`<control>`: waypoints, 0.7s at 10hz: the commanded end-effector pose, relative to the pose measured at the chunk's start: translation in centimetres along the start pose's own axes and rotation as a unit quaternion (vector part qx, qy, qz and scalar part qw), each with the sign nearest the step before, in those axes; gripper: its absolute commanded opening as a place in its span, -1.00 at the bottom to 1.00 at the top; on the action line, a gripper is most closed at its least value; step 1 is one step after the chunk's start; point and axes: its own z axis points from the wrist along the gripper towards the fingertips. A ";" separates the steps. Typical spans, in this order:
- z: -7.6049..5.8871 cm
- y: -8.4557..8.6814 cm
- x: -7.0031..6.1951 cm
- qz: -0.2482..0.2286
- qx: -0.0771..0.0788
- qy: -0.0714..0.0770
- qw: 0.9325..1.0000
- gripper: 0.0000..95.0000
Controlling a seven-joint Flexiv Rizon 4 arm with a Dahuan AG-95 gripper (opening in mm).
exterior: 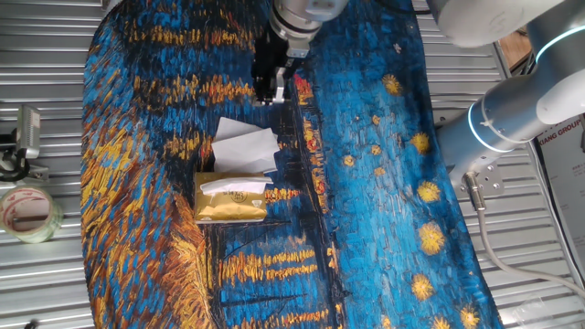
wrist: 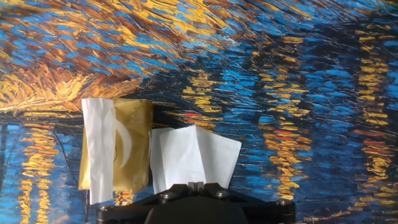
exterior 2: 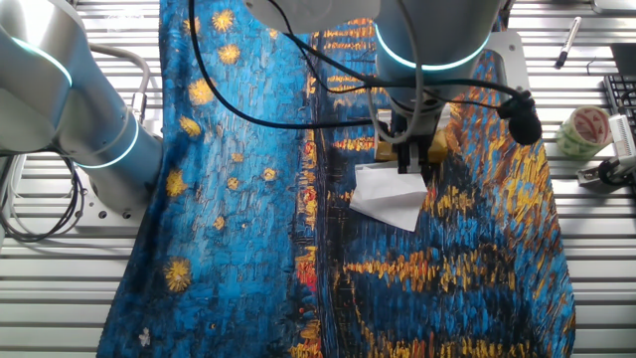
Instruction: Pull out a napkin
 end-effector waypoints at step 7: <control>0.9 3.0 -1.2 0.009 0.005 0.010 1.000 -1.00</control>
